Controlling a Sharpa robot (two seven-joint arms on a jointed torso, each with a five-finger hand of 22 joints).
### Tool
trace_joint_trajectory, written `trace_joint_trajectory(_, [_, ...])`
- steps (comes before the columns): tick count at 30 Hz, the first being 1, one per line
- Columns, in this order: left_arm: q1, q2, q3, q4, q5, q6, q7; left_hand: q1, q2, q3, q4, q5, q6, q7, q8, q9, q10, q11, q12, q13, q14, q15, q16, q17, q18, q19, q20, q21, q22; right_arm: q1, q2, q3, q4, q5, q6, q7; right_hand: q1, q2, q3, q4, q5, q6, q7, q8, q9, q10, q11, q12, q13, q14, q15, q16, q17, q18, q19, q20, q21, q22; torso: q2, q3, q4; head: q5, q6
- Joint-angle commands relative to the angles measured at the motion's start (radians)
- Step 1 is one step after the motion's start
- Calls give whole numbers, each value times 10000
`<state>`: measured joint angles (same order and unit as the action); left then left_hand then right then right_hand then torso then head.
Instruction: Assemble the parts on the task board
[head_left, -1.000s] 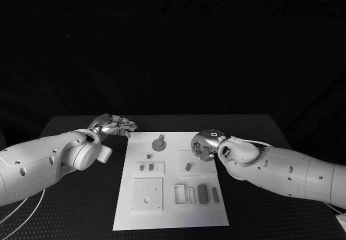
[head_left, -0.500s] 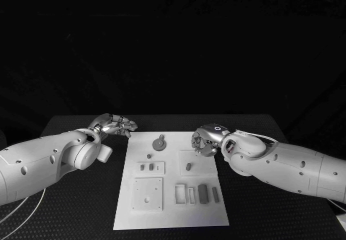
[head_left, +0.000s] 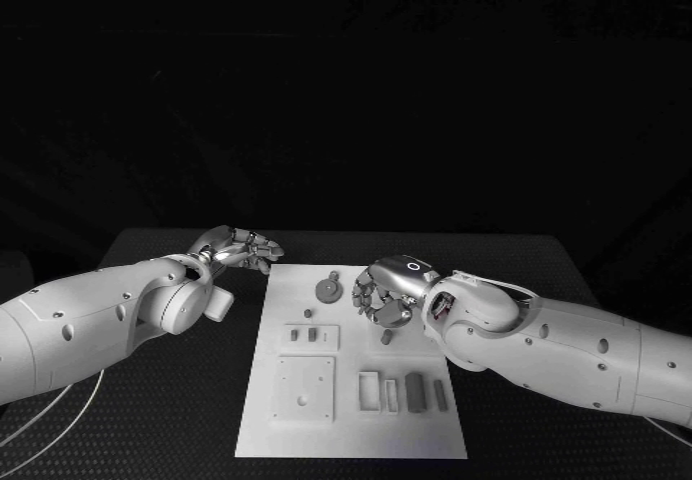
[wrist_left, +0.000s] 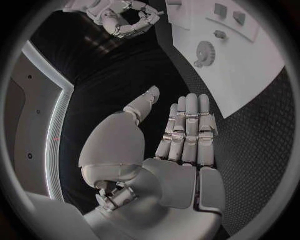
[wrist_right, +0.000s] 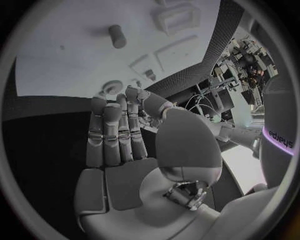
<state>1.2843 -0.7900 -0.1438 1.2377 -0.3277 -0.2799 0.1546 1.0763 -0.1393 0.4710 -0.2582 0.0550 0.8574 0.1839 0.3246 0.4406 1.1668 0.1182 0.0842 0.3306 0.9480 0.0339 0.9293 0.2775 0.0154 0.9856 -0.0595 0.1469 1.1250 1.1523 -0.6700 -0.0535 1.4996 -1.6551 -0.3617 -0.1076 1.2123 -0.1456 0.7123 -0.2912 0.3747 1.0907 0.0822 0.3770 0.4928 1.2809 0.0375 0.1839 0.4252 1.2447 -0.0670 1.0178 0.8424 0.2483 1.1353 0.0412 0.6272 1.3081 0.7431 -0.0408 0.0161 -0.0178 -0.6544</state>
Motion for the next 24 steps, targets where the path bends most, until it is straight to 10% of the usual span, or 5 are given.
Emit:
trace_joint_trajectory(1, [17, 26, 6, 1, 122, -59, 124, 11, 94, -61, 5, -35, -82, -18, -2, -16, -49, 0, -50, 14, 60, 17, -60, 17, 15, 61, -28, -53, -13, -34, 239, -4, 51, -444, -94, 122, 31, 102, 58, -10, 18, 55, -5, 21, 12, 21, 24, -7, 20, -38, -33, 43, -16, 135, -30, -50, 60, 245, -9, -13, -9, 207, -9])
trace_joint_trajectory(24, [21, 310, 8, -171, 182, -87, 115, 13, 89, -64, 6, -35, -79, -19, 6, -14, -46, -2, -46, 20, 67, 16, -70, 32, 14, 73, -29, -63, -18, -657, 1668, -817, -358, -1699, 25, 12, 33, 100, 63, -11, 16, 55, -6, 18, 24, 23, 20, -11, 46, -36, -36, 62, -23, 135, -31, -56, 93, 245, 20, -15, 5, 922, -267])
